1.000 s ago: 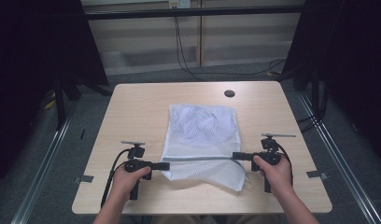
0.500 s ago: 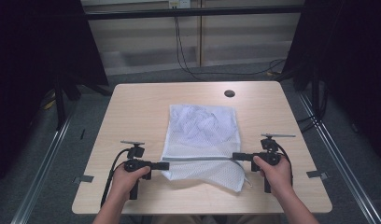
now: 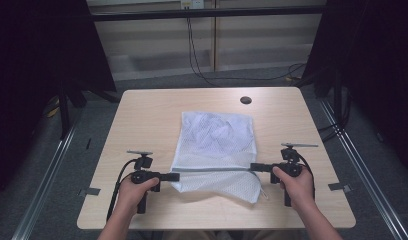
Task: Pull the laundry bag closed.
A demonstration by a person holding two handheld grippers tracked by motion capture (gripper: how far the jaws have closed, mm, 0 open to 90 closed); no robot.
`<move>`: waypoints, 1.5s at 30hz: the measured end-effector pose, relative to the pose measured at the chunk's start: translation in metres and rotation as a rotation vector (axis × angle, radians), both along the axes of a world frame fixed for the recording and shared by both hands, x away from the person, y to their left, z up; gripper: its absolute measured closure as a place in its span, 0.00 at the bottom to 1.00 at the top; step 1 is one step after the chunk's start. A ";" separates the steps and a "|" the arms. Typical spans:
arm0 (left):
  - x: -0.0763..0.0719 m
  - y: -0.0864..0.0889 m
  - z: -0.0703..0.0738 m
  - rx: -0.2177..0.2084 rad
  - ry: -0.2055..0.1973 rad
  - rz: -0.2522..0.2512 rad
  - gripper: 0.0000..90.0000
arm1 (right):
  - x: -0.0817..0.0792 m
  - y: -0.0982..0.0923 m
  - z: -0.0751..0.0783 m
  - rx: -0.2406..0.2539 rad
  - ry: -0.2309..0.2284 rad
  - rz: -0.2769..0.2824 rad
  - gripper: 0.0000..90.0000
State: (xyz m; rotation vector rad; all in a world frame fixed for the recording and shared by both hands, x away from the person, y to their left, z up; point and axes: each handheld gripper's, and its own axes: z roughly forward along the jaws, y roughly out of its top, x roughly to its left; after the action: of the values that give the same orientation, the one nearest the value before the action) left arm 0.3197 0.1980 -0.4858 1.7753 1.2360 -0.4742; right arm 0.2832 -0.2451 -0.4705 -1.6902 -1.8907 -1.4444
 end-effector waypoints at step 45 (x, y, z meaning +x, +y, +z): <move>0.002 0.005 0.000 0.014 0.001 0.012 0.98 | -0.002 -0.005 0.001 -0.016 0.001 -0.025 0.97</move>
State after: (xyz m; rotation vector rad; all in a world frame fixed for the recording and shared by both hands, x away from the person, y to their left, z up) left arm 0.3216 0.2035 -0.4858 1.7788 1.2534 -0.4604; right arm 0.2815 -0.2505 -0.4692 -1.7277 -1.8926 -1.4414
